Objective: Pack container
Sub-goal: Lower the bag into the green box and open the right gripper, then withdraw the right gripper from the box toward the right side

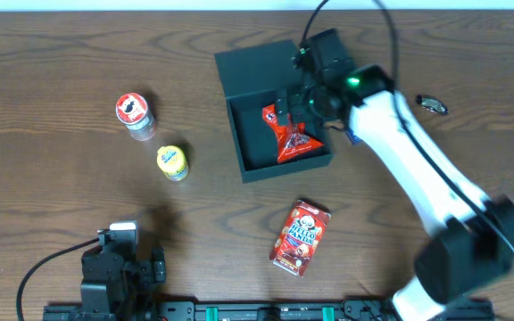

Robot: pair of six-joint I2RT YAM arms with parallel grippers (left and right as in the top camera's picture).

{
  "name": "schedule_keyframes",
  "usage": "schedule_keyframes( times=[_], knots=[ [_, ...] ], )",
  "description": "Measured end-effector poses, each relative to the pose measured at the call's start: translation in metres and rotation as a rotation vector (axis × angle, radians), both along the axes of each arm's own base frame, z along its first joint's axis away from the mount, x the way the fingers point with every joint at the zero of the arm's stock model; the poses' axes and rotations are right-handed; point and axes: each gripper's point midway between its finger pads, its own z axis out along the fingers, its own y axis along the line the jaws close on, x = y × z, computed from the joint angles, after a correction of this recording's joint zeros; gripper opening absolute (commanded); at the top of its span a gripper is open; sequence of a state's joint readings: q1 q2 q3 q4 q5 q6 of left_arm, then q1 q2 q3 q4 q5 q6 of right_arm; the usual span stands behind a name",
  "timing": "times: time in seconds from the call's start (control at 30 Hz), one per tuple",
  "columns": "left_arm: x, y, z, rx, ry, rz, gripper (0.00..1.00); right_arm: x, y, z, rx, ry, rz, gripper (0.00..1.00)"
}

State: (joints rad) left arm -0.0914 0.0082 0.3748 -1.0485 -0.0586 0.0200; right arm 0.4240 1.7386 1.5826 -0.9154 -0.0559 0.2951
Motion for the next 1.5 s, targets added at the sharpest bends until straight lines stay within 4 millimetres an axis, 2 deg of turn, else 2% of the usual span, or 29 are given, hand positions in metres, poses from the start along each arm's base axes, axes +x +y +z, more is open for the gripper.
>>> schedule_keyframes(
  times=[0.1,0.2,0.43,0.7,0.9,1.1,1.33,1.5],
  knots=[
    [0.0,0.0,0.0,0.0,0.0,0.0,0.95,-0.016,-0.007,0.037,0.022,-0.049,0.0,0.99],
    [0.0,0.0,0.0,0.0,0.0,0.0,0.95,-0.035,-0.016,0.055,0.023,-0.056,-0.001,0.99],
    [0.0,0.0,0.0,0.0,0.0,0.0,0.95,-0.074,-0.038,0.07,-0.021,-0.014,-0.007,0.99],
    [0.0,0.0,0.0,0.0,0.0,0.0,0.95,-0.098,-0.053,0.086,-0.046,-0.028,0.001,0.99],
    [0.0,0.0,0.0,0.0,0.0,0.0,0.95,-0.119,-0.072,0.098,-0.074,-0.084,-0.017,0.99],
    [0.0,0.0,0.0,0.003,0.0,-0.001,0.95,-0.148,-0.09,0.082,-0.09,-0.115,-0.026,0.99],
    [0.001,0.007,0.001,0.032,-0.006,0.028,0.95,-0.168,-0.102,0.033,-0.112,-0.099,-0.032,0.99],
    [0.018,0.005,0.014,0.02,-0.098,0.029,0.95,-0.18,-0.108,0.006,-0.123,-0.08,-0.032,0.99]
  ],
)
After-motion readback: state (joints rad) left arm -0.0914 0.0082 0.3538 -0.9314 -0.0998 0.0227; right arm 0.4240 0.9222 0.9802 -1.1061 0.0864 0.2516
